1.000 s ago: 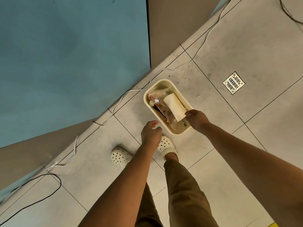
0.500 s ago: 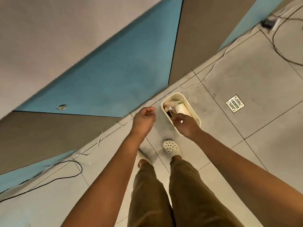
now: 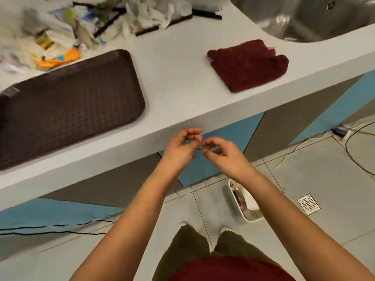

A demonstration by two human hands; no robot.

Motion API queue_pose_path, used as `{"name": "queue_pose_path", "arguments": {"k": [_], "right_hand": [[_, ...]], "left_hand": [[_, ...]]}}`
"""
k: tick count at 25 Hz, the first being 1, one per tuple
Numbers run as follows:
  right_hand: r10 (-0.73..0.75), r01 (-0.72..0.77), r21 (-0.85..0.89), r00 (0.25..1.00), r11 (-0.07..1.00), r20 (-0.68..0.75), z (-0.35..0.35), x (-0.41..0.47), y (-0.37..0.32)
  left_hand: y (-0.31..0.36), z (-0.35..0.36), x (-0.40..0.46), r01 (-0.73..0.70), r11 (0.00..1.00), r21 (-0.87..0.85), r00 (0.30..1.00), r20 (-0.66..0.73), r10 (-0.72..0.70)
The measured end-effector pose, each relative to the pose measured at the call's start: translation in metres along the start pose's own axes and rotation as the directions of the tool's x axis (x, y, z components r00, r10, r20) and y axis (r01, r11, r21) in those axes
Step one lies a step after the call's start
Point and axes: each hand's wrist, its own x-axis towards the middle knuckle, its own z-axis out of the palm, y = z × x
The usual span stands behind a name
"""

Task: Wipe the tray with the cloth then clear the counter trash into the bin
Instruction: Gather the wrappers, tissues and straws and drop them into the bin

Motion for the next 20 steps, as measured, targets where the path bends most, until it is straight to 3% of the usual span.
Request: {"name": "queue_pose_path", "arguments": {"k": [4,9,20], "right_hand": [[-0.091,0.092,0.02,0.996,0.996,-0.018,0.027,0.022,-0.064],[-0.122,0.119,-0.063,0.992,0.991,-0.034,0.046,0.049,-0.108],[-0.057,0.056,-0.143,0.998,0.988,-0.005,0.067,0.122,-0.138]], "left_hand": [[0.038,-0.07,-0.014,-0.139,0.99,-0.014,0.988,-0.073,0.138],[0.06,-0.146,-0.019,-0.204,0.979,-0.008,0.959,-0.202,0.198],[0.066,-0.251,0.026,-0.147,0.988,-0.04,0.907,-0.405,0.119]]}}
